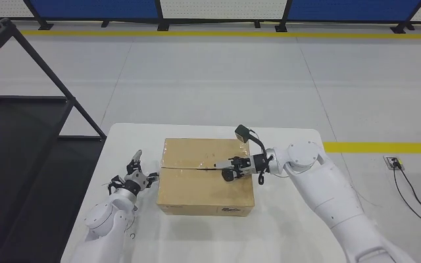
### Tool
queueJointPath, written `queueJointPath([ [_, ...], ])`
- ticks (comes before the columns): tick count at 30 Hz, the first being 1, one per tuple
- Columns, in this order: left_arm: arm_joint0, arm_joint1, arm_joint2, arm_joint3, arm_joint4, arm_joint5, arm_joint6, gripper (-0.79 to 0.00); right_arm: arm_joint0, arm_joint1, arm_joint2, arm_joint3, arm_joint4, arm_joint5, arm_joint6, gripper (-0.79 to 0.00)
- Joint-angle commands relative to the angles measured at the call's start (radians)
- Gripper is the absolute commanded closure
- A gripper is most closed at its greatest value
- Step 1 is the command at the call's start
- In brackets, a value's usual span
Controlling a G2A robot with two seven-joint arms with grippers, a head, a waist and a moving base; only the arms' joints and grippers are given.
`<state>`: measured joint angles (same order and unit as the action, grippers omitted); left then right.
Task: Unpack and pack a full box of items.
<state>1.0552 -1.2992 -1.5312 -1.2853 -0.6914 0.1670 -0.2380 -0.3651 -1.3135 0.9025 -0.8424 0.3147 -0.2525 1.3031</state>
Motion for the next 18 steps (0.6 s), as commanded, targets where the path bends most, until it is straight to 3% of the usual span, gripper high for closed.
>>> queueJointPath([
  [1, 0.013, 0.0, -0.012, -0.016, -0.003, -0.038, 0.016, -0.785, -0.003, 0.001, 0.001, -0.006, -0.002, 0.003, -0.001, -0.785],
  [18, 0.136, 0.007, -0.066, -0.198, 0.031, -0.145, 0.05, -0.785, -0.01, -0.002, -0.009, -0.044, -0.015, 0.03, -0.01, -0.785],
])
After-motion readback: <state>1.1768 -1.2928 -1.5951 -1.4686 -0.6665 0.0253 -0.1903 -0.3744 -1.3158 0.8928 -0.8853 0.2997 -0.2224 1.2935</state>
